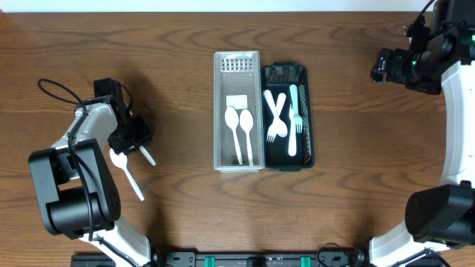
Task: Pack container
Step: 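Move the left gripper back and grasp a third white spoon, then drop the third spoon into the clear basket with the left gripper, then move the left gripper to the last spoon and grasp it, then drop the last spoon into the clear basket with the left gripper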
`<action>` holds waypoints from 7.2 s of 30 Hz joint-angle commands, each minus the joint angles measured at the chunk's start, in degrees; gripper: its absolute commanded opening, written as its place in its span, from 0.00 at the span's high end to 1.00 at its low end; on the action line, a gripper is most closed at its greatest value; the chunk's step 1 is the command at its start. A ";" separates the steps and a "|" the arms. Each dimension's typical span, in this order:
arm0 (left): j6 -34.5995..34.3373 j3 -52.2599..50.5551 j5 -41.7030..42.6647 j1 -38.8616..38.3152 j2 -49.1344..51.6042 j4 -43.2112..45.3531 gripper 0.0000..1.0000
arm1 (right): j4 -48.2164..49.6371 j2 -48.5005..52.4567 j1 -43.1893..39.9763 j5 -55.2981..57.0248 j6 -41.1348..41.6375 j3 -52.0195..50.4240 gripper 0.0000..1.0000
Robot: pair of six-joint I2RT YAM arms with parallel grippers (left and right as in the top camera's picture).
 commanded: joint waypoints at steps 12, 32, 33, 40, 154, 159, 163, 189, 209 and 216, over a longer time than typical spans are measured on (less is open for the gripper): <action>-0.15 -0.35 -2.89 -0.07 1.62 -2.93 0.75 | -0.28 0.52 0.26 -0.48 -0.94 -0.26 0.03; -0.15 0.48 -2.89 -0.09 1.33 -3.32 0.94 | -0.35 0.52 0.26 -0.46 -0.94 -0.26 0.03; -0.15 0.96 -2.89 -0.17 0.92 -3.96 0.94 | -0.35 0.50 0.26 -0.46 -0.94 -0.26 0.03; -0.13 5.88 -2.89 -4.59 -7.85 -10.14 0.94 | -0.26 0.50 0.26 -0.46 -0.94 -0.26 0.03; 2.69 -14.10 -4.15 9.53 -7.39 0.35 0.94 | -1.75 0.50 0.26 -0.48 -0.96 -0.26 0.02; 2.71 -13.29 -2.51 9.49 -8.11 0.13 0.94 | -1.75 0.50 0.26 -0.46 -0.98 -0.26 0.02; 2.71 -11.43 -1.66 8.37 -11.02 -2.01 0.94 | -1.70 0.50 0.26 -0.46 -0.98 -0.26 0.02; 0.90 19.78 -5.62 -41.18 -18.18 -13.00 0.94 | -1.49 0.50 0.26 -0.46 -0.98 -0.26 0.02; 0.35 19.93 -4.52 -43.67 0.79 -8.15 0.62 | -1.42 0.50 0.26 -0.46 -1.22 -0.26 0.01; 1.22 20.17 -9.09 -41.00 -7.13 -8.41 0.49 | -0.09 0.50 0.39 -0.50 -2.03 -0.26 0.01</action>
